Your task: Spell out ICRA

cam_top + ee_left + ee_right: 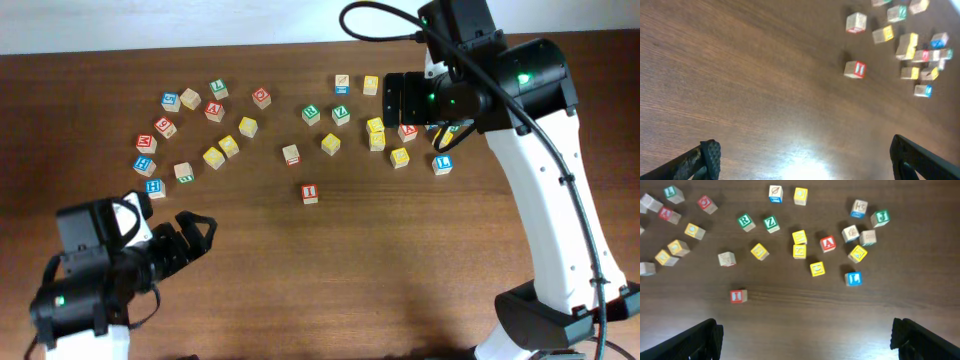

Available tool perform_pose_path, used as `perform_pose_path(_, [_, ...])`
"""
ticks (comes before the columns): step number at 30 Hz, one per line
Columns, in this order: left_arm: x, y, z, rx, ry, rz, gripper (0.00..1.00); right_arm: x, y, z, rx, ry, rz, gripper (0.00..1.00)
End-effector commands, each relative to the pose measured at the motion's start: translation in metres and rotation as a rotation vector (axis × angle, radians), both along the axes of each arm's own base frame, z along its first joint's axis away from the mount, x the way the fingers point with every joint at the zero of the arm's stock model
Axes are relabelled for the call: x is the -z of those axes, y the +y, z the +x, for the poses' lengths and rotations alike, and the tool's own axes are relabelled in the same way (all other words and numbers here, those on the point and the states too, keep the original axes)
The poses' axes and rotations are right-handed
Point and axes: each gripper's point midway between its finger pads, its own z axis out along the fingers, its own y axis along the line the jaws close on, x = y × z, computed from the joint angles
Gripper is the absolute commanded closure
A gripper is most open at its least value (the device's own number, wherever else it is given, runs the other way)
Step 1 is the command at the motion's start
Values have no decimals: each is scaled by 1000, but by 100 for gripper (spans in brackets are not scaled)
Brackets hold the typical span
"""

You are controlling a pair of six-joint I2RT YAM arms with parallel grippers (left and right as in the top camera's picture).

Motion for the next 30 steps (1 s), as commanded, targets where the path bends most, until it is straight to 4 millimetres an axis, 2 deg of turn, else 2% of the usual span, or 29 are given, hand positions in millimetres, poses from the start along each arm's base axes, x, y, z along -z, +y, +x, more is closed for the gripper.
perform_pose_path(1, [12,-1,5,44,49,2,1,19,1,21,-6,17,-52,2])
perform_pose_path(6, [35,15,11,11,147,55,1,75,12,43,-14,146,-86,2])
perform_pose_path(11, [37,18,30,11,108,60,2,124,45,47,-80,298,31,2])
perform_pose_path(15, [28,30,52,-19,17,113,0,141,60,51,-99,341,93,2])
perform_pose_path(17, [27,54,57,-155,20,196,1,148,62,54,-100,348,95,2])
perform_pose_path(22, [21,100,58,-377,14,368,1,154,68,58,-40,361,144,1])
perform_pose_path(26, [22,102,66,-381,0,371,1,159,71,65,-40,350,147,1])
perform_pose_path(30, [39,92,71,-338,48,312,1,169,74,71,-42,351,148,1])
